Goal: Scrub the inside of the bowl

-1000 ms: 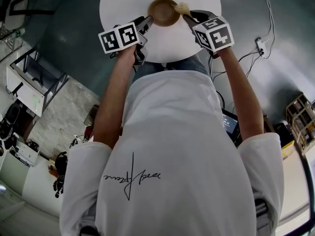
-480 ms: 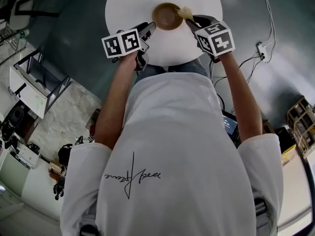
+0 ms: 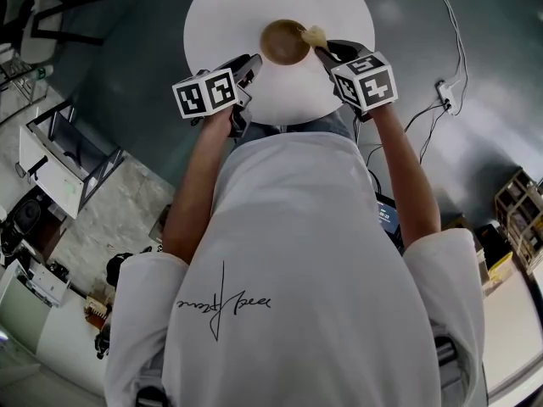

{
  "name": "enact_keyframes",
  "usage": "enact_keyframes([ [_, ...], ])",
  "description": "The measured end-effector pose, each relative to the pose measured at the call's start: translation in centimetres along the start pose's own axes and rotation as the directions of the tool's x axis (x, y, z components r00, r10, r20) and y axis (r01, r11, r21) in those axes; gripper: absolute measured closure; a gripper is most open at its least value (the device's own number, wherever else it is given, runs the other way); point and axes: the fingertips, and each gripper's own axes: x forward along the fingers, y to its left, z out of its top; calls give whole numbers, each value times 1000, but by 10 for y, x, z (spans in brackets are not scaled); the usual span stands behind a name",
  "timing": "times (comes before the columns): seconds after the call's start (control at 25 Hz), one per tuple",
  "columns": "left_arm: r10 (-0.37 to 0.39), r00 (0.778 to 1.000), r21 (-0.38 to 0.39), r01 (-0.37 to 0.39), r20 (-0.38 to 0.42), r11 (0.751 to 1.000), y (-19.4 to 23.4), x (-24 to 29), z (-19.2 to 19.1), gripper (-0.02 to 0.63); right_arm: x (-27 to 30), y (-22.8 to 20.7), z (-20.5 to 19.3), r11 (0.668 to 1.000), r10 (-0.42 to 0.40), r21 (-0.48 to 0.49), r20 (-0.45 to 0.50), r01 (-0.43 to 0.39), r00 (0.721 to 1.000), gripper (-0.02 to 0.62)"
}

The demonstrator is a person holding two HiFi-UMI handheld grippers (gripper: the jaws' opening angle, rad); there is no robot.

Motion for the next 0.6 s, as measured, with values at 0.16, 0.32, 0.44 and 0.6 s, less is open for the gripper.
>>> enact_keyframes([
  [0.16, -17, 1000, 13, 17, 8, 1000, -7, -5, 0, 499, -8, 8, 6, 1000, -2, 4, 25, 1, 1000, 511],
  [0.32, -25, 999, 71, 22, 37, 997, -21, -13, 4, 519, -19, 17, 11, 1000, -20, -6, 67, 20, 998, 511],
  [0.44, -51, 998, 127, 45, 44, 991, -39, -19, 7, 523, -27, 23, 14, 998, -47, -43, 94, 51, 995, 511],
  [0.6, -90, 994, 162, 79, 57, 984, -57, -23, 10, 526, -33, 32, 14, 998, -44, -50, 102, 49, 994, 511],
])
